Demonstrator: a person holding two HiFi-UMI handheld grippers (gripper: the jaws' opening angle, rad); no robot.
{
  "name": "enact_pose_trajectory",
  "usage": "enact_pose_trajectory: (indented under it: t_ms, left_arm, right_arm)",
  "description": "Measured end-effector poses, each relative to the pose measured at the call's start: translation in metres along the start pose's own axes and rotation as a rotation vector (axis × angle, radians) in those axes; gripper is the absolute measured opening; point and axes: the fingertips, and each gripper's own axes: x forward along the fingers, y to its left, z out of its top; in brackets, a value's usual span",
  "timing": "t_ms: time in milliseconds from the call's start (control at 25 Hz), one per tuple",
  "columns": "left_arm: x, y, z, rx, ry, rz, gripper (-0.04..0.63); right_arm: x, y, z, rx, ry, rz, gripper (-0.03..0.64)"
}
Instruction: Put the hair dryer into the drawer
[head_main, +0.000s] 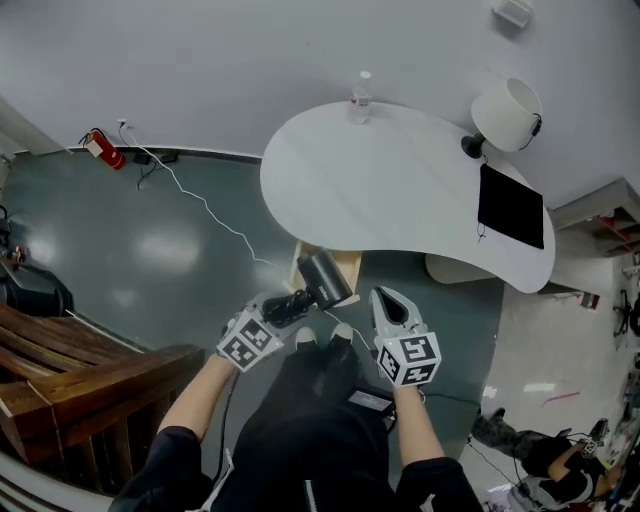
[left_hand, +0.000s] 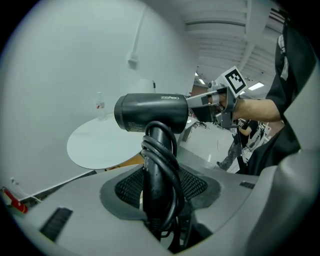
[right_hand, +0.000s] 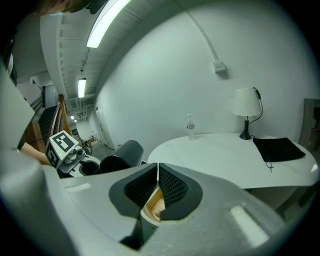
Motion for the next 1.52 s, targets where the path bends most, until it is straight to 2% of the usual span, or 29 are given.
enact_pose_trajectory:
  t_ms: [320,680,1000,1520]
  left_arm:
    - [0.027,0.016,-0.008,0.200,0.129,-0.066,0.210]
    - [0.056,0.028,-0.024,0.349,0.235,-0.151,0.210]
    - [0.088,0.041,-0.034,0.518,0.325,-0.214,0.210]
    - [0.131,0.063,-0.062,0.651,0.428,-0.249,0.210]
  right_arm:
    - [0.010,-0.015,-0.008,0.027,0.028,-0.035,0.005]
    - [0.020,-0.025,-0.024,0.064,0.055,-0.071,0.005]
    - [0.025,-0.046,-0.039,0.093,0.080,-0.109,0.005]
    - [0.030,-0.054,-0.064,0.132,0.122,-0.127,0.005]
